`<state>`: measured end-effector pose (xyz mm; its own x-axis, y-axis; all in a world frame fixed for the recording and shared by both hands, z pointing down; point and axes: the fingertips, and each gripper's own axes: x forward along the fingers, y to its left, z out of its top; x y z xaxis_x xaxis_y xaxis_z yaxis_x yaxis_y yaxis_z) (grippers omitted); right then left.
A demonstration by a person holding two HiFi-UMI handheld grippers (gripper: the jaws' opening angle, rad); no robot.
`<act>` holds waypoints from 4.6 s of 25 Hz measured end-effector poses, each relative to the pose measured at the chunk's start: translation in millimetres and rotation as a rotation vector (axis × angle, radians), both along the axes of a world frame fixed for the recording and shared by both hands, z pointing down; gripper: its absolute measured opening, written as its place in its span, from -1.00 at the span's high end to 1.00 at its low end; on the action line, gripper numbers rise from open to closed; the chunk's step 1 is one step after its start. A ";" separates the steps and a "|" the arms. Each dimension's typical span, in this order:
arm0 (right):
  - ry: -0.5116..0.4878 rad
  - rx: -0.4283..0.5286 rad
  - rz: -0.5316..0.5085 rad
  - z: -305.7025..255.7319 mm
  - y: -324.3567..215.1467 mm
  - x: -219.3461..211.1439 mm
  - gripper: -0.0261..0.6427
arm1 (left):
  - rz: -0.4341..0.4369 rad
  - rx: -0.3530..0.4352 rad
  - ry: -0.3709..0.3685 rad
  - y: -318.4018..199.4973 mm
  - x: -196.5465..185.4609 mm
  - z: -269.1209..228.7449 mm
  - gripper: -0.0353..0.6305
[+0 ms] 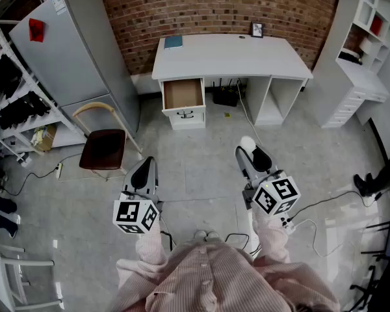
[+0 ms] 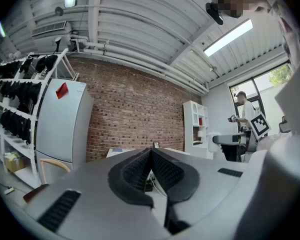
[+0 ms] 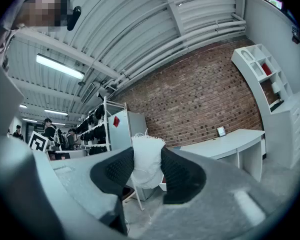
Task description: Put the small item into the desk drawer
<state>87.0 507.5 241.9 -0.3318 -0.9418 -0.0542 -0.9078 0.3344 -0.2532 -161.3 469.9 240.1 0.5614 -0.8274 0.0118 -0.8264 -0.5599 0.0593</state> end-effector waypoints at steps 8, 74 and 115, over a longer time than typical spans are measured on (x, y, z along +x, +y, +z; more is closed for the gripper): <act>-0.003 0.000 -0.008 1.1 3.3 8.4 0.42 | -0.012 -0.002 0.001 3.3 6.2 -0.3 0.90; -0.070 -0.115 0.020 64.2 -367.1 -15.8 0.42 | 0.051 -0.126 0.064 -379.7 -2.2 58.2 0.90; 0.092 -0.647 -0.361 277.6 -654.7 -20.2 0.42 | -0.045 -0.597 0.082 -631.5 80.0 237.0 0.90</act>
<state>66.8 -147.2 519.5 -0.6028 -0.6081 0.5165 -0.7968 0.4255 -0.4290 -81.2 -161.6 477.1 0.5451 -0.7139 0.4394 -0.8277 -0.3751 0.4174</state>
